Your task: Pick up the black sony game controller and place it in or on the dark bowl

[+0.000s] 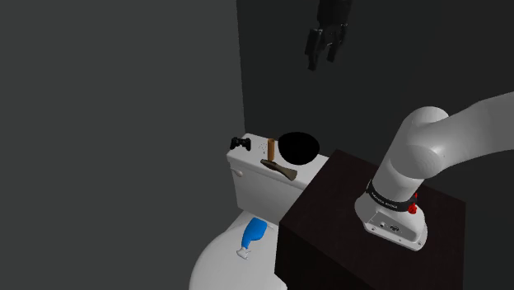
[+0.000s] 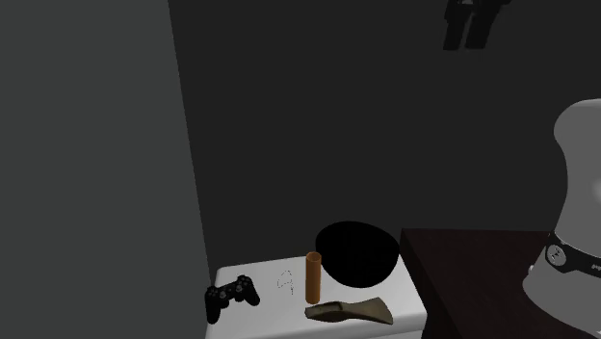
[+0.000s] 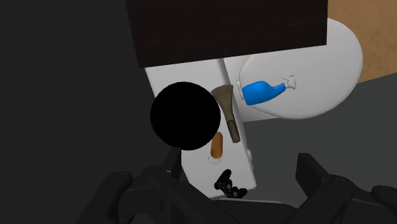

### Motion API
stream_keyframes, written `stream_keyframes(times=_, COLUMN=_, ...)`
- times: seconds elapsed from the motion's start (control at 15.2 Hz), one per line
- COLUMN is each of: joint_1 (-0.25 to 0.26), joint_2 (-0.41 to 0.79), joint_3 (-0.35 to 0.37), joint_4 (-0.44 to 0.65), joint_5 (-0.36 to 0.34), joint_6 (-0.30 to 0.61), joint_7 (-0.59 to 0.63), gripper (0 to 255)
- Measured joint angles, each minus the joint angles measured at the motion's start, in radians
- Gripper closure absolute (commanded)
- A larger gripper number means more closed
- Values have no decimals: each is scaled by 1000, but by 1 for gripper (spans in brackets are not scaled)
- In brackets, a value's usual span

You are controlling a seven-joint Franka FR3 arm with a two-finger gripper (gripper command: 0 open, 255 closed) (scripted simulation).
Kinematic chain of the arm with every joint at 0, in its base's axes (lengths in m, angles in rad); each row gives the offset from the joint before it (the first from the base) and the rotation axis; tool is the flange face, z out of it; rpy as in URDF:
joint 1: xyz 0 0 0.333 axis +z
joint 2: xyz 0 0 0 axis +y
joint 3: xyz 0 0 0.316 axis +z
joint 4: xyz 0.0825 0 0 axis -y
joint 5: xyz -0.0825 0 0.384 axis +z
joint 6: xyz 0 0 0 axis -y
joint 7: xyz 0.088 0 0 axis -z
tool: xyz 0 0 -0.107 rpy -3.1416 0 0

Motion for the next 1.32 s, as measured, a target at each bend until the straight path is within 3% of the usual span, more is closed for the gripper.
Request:
stream_keyframes(times=0.13, joint_1=-1, joint_2=10, joint_3=-2, joint_4=-5, joint_5=-1, joint_6=14, joint_7=-1, gripper=0)
stream_keyframes(times=0.53, joint_1=-7, joint_2=134, joint_3=-6, joint_4=-69, joint_5=-1, joint_6=193, joint_7=9, gripper=0)
stream_keyframes(times=0.99, joint_1=-16, joint_2=338, joint_3=-12, joint_4=-103, joint_5=-3, joint_6=421, joint_7=18, gripper=0)
stream_keyframes(times=1.32, joint_1=-23, joint_2=529, joint_3=-20, joint_4=-63, joint_5=-4, joint_6=566, joint_7=21, gripper=0)
